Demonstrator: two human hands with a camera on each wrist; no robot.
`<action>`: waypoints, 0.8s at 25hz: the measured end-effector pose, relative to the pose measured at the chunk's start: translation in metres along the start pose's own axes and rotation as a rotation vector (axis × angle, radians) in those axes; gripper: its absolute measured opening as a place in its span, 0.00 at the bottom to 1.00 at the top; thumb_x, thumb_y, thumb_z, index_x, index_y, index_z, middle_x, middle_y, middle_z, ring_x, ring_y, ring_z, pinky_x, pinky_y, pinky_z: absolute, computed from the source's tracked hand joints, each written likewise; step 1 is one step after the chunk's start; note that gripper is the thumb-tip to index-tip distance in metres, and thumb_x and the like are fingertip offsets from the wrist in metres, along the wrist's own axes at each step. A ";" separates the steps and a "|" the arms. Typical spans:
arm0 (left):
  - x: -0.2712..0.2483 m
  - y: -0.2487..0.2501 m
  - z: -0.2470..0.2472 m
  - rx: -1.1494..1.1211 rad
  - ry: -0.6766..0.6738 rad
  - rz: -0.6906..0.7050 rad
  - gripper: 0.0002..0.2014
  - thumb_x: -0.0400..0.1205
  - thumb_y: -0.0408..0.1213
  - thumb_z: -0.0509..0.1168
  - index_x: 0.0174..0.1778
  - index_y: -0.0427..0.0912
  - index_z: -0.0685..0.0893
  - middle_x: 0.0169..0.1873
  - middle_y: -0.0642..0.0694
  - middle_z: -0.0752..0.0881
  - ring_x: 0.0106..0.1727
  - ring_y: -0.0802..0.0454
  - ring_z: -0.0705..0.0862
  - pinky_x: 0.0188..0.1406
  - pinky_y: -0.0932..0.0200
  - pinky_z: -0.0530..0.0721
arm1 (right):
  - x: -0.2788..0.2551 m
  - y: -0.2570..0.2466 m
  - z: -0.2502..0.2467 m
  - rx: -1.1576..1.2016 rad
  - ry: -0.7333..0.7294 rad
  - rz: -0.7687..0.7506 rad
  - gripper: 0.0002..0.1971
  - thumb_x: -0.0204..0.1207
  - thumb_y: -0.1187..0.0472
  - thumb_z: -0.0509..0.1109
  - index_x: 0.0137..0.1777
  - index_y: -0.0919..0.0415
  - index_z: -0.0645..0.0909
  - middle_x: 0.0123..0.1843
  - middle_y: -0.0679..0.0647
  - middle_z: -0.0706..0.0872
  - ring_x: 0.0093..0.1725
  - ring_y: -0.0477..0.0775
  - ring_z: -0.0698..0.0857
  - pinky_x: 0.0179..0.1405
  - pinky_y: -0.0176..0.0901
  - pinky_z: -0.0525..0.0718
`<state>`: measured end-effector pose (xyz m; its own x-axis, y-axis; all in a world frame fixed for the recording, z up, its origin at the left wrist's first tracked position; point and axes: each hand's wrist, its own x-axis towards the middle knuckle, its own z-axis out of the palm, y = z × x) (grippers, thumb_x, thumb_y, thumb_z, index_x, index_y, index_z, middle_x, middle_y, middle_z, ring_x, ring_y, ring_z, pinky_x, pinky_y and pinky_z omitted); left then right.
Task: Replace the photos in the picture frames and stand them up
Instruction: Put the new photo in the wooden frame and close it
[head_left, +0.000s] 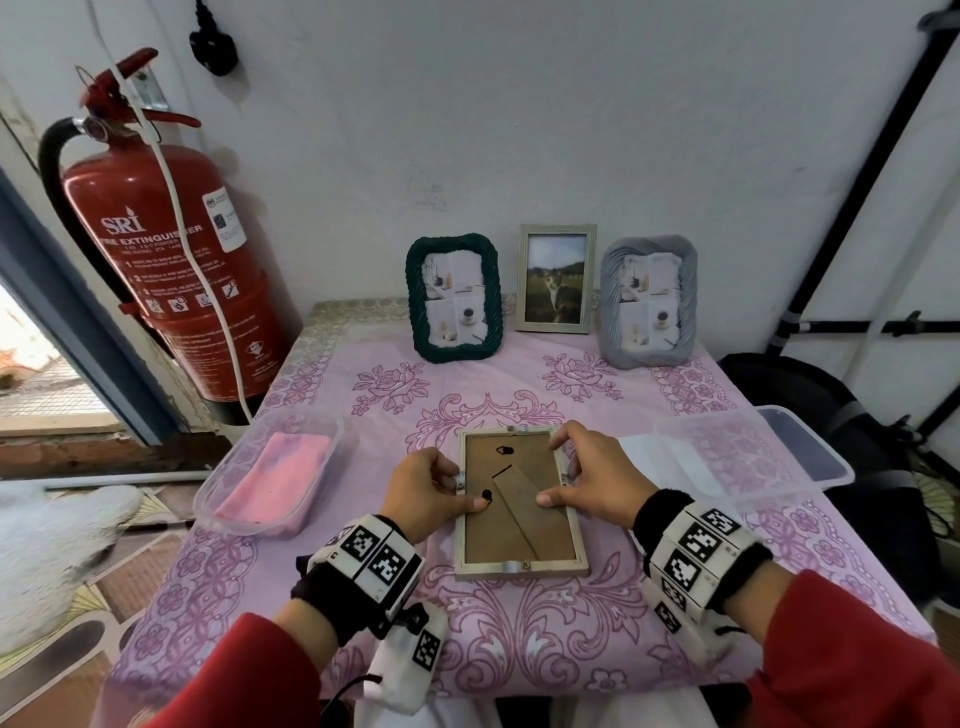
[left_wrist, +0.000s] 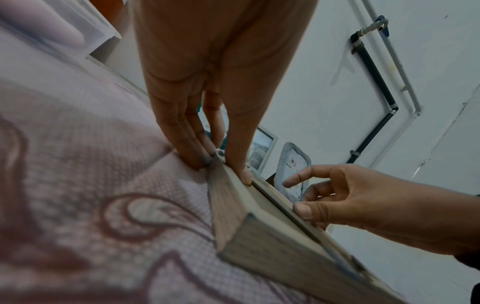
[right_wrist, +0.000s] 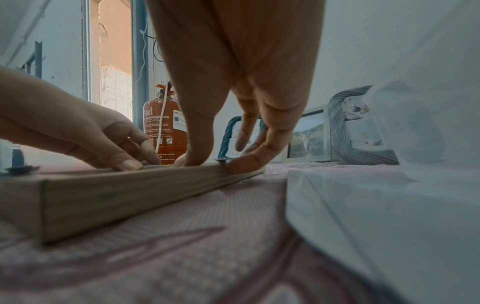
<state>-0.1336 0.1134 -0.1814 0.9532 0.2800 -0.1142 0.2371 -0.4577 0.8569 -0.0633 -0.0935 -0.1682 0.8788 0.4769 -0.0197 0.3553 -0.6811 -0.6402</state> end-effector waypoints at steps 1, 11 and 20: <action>0.000 0.000 -0.001 -0.001 -0.014 0.011 0.21 0.63 0.29 0.81 0.44 0.35 0.77 0.33 0.46 0.79 0.35 0.51 0.77 0.41 0.56 0.81 | -0.001 0.000 -0.001 -0.006 -0.003 -0.016 0.30 0.60 0.56 0.84 0.59 0.58 0.74 0.38 0.39 0.68 0.44 0.49 0.72 0.39 0.37 0.68; 0.001 0.000 -0.004 0.046 -0.090 0.066 0.20 0.66 0.30 0.80 0.40 0.40 0.73 0.34 0.45 0.78 0.34 0.51 0.75 0.38 0.60 0.77 | -0.004 -0.004 -0.004 -0.028 -0.001 -0.100 0.24 0.61 0.58 0.83 0.53 0.57 0.75 0.38 0.39 0.69 0.36 0.43 0.71 0.33 0.33 0.66; 0.006 -0.005 -0.001 0.028 0.063 -0.017 0.19 0.66 0.36 0.81 0.47 0.35 0.80 0.32 0.47 0.83 0.33 0.55 0.82 0.33 0.69 0.81 | -0.005 -0.006 -0.003 -0.092 -0.041 -0.135 0.20 0.64 0.57 0.81 0.48 0.53 0.72 0.44 0.47 0.72 0.41 0.48 0.72 0.41 0.37 0.68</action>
<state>-0.1299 0.1186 -0.1859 0.9356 0.3398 -0.0957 0.2586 -0.4754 0.8409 -0.0686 -0.0930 -0.1621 0.8080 0.5885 0.0294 0.4987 -0.6564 -0.5660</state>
